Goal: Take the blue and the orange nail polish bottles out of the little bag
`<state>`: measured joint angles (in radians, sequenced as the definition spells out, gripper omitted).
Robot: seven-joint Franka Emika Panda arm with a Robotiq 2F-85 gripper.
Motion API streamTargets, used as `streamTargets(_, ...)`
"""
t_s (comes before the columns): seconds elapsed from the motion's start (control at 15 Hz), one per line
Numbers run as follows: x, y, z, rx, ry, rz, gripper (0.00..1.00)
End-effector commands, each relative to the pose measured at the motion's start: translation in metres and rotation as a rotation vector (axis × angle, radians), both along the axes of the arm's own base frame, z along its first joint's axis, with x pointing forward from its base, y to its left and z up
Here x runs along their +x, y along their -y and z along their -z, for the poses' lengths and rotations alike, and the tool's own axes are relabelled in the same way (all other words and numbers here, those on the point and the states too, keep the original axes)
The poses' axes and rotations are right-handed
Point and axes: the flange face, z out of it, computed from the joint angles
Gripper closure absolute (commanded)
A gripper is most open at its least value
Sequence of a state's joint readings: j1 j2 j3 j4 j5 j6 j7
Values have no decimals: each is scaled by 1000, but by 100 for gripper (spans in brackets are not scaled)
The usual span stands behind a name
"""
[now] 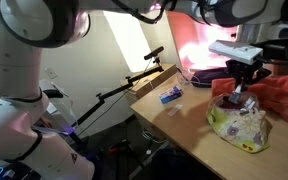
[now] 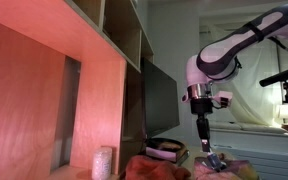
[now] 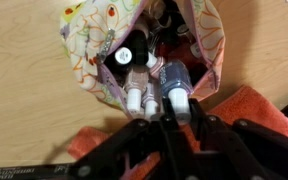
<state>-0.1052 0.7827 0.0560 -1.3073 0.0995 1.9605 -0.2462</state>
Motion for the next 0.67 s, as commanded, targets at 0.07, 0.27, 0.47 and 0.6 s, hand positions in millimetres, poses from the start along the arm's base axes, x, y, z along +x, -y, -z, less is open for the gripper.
streamTargets(0.07,-11,3,-32,-18,69,41,95)
streamTargets(0.27,-8,11,-36,-19,95,65,95)
streamTargets(0.47,-2,21,-34,-10,149,115,95)
streamTargets(0.6,3,27,-31,-10,212,174,95)
